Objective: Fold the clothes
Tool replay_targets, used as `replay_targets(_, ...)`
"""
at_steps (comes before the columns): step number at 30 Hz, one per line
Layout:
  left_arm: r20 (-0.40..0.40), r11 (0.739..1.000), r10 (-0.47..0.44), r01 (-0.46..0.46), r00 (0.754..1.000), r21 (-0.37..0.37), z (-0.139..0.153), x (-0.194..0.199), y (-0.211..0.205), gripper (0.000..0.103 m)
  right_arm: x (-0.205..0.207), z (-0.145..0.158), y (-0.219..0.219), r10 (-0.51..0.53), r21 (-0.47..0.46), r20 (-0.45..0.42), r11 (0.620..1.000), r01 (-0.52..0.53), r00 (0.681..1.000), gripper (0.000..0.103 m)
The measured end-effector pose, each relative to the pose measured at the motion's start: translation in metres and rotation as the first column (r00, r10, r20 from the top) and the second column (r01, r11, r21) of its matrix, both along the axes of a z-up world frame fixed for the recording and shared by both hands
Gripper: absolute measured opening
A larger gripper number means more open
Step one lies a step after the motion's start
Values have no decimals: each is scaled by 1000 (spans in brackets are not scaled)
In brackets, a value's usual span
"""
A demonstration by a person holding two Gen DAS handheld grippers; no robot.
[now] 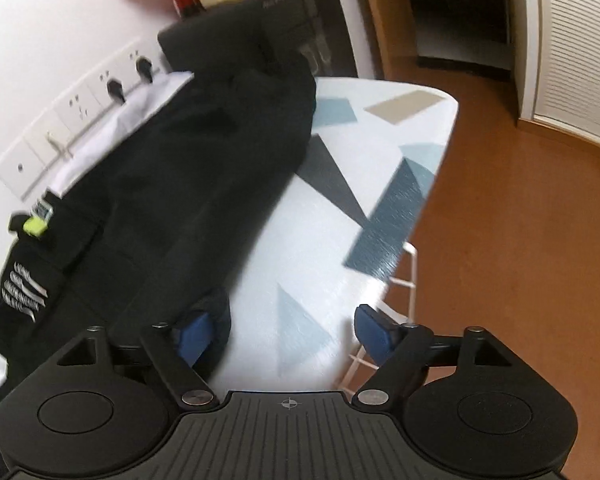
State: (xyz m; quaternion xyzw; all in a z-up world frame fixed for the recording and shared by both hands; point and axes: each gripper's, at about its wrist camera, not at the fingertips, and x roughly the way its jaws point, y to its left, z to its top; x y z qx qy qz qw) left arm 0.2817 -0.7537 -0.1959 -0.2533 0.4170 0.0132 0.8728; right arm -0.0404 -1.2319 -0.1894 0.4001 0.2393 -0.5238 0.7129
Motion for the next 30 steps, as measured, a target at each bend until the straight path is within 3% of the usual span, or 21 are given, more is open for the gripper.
replay_targets(4, 24, 1000, 6, -6, 1000, -11, 4, -6, 0, 8, -4, 22, 12, 33, -48, 27, 998, -31, 999, 79)
replay_targets(7, 44, 1000, 9, -9, 999, -15, 8, -10, 0, 8, 8, 47, 18, 88, -153, 83, 985, -75, 993, 85)
replay_targets(9, 54, 1000, 14, -13, 998, -21, 11, -13, 1, 8, 23, 58, 22, 163, -247, 99, 960, -134, 982, 98)
replay_targets(12, 60, 1000, 18, -16, 998, -20, 16, -20, 3, 8, 57, 55, 20, 282, -324, 23, 910, -259, 959, 100)
replay_targets(17, 61, 999, 41, -39, 997, -29, 21, -33, 10, 8, 110, 19, -3, 310, -168, -36, 935, -312, 950, 100)
replay_targets(20, 64, 999, 47, -47, 997, -6, 25, -35, 6, 8, 141, 0, -14, 351, -58, -109, 932, -358, 930, 100)
replay_targets(25, 159, 997, -20, 8, 987, 72, 52, -36, -21, 8, 152, 0, -30, 369, -65, -102, 924, -377, 924, 100)
replay_targets(27, 216, 989, -127, 106, 968, 105, 68, -38, -55, 7, 148, 3, -44, 360, -75, -88, 928, -366, 929, 100)
replay_targets(30, 293, 955, -287, 247, 912, 166, 91, -41, -106, 7, 139, 5, -69, 327, -77, -76, 940, -333, 942, 100)
